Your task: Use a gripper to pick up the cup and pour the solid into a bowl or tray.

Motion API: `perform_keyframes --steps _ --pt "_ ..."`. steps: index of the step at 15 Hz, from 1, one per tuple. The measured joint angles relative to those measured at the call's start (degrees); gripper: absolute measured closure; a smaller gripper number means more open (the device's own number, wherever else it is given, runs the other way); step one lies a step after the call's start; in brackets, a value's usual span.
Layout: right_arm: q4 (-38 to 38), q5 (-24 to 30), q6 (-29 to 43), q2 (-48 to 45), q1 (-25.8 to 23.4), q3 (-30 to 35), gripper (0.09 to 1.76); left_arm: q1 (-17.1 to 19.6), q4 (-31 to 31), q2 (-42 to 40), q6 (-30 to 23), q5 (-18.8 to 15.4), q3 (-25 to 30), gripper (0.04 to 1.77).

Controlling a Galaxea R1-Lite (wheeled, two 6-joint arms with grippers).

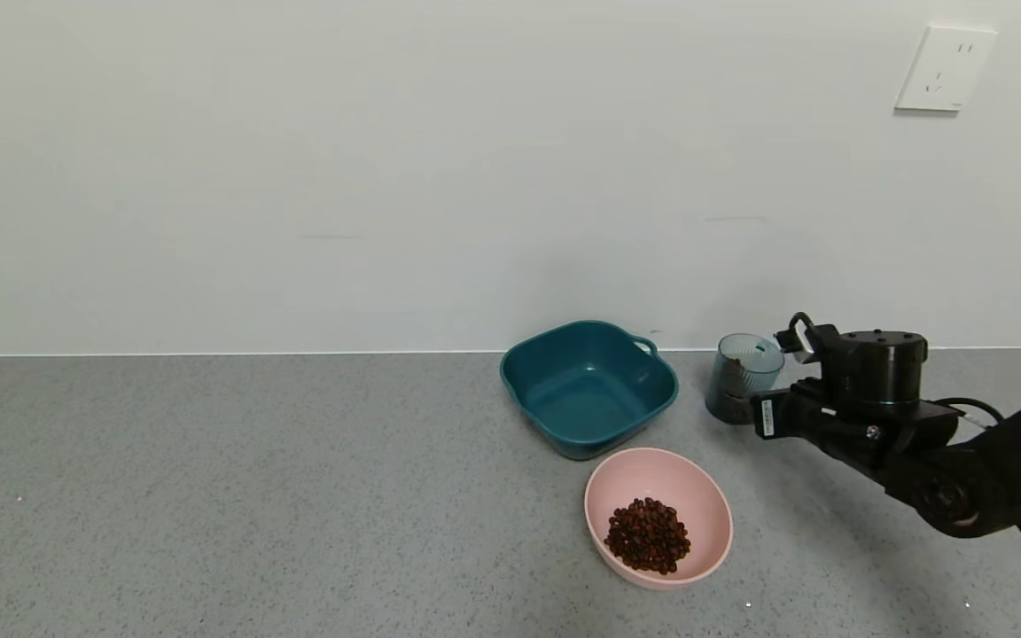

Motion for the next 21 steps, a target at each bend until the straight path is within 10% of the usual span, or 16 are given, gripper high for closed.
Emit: perform_keyframes --steps 21 --pt "52.46 3.63 2.23 -68.02 -3.51 14.19 0.15 0.00 -0.02 0.00 0.00 0.00 0.00 0.06"
